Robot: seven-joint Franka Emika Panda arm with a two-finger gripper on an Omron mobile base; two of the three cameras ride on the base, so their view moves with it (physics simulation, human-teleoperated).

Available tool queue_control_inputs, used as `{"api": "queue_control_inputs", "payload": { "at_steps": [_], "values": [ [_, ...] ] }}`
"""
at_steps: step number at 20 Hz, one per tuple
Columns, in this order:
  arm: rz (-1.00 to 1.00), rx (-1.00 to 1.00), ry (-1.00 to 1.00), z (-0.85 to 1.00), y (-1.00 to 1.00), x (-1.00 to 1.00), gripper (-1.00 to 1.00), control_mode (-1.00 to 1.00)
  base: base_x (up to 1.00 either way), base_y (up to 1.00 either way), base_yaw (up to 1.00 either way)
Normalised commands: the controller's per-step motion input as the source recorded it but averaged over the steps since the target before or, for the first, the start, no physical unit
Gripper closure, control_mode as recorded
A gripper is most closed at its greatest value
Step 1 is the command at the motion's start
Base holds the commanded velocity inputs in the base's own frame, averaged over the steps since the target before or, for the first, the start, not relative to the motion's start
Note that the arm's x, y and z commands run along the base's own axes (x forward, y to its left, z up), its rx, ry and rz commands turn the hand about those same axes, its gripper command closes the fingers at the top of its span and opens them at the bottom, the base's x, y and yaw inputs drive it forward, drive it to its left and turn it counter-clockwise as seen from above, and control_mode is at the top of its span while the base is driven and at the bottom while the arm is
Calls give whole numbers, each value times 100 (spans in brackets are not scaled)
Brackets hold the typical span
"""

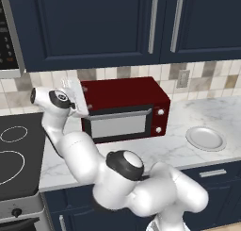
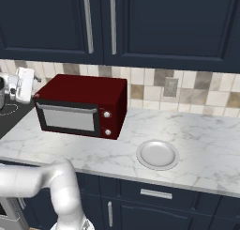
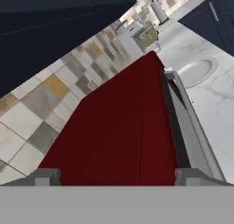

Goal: Pick up the bagel from the plate, place it on the toaster oven rack, close the door, and set the timer.

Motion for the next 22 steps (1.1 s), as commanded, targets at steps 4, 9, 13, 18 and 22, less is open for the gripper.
{"api": "queue_control_inputs", "payload": {
  "at_steps": [4, 9, 13, 18, 22],
  "values": [
    [0, 0, -21, 66, -14, -54, -100, -100, 0, 0, 0],
    [6, 0, -25, 18, -40, -99, -100, -100, 0, 0, 0],
    [16, 0, -25, 0, -54, -100, -100, -100, 0, 0, 0],
    [24, 0, -14, 0, -82, -100, -100, -100, 0, 0, 0],
    [33, 0, -1, 0, -100, -88, -100, -100, 0, 0, 0]
  ]
}}
